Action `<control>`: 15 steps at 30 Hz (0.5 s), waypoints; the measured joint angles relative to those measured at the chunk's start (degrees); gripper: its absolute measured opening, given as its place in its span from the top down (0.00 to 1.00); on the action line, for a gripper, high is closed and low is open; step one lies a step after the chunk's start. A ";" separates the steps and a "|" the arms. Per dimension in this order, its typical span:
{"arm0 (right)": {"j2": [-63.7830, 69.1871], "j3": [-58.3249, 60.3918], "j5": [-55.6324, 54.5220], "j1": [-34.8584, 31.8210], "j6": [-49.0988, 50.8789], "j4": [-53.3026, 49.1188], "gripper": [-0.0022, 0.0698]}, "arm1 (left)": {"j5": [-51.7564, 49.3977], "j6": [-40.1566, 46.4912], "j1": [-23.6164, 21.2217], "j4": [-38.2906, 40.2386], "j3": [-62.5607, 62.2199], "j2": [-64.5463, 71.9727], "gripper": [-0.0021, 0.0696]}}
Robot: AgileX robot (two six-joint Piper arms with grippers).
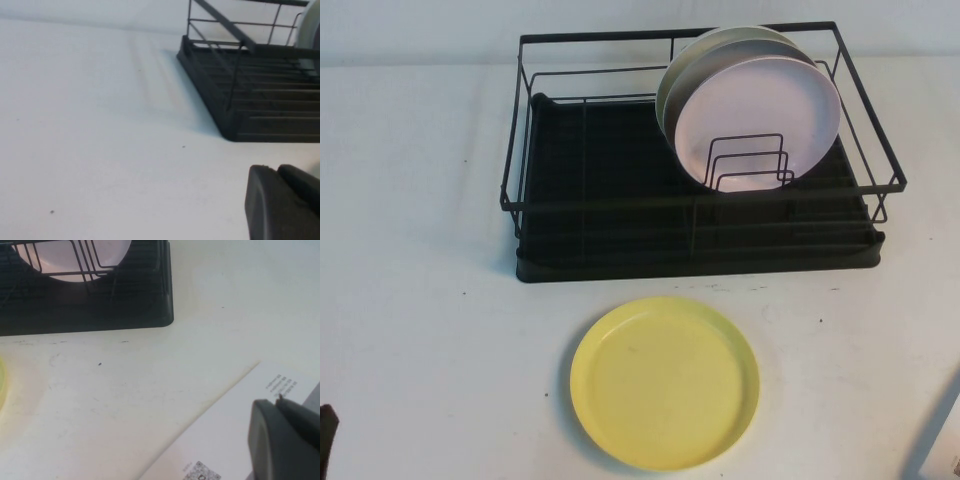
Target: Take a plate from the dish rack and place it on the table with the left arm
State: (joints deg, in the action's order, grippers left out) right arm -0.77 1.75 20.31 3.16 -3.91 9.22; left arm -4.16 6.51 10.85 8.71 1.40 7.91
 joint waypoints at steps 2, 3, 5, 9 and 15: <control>0.00 0.00 0.00 0.00 0.00 0.00 1.00 | -3.43 -0.53 -2.94 -1.47 0.00 -1.90 0.97; 0.00 0.00 0.00 0.00 0.00 0.00 1.00 | -5.41 -0.65 -4.39 -2.06 0.00 -2.76 0.97; 0.00 0.00 0.00 0.00 0.00 0.00 1.00 | -9.87 -0.87 -6.86 -3.05 0.00 -5.31 0.97; 0.00 0.00 0.00 0.00 0.00 0.12 1.00 | -15.37 -0.55 -8.54 -4.76 0.00 -8.26 0.97; 0.00 0.00 0.00 0.00 0.00 0.12 1.00 | -15.71 2.21 -8.72 -5.73 0.00 -8.41 0.97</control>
State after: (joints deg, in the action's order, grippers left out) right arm -0.77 1.75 20.31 3.16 -3.91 9.34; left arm -19.87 8.72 2.12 2.98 1.40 -0.50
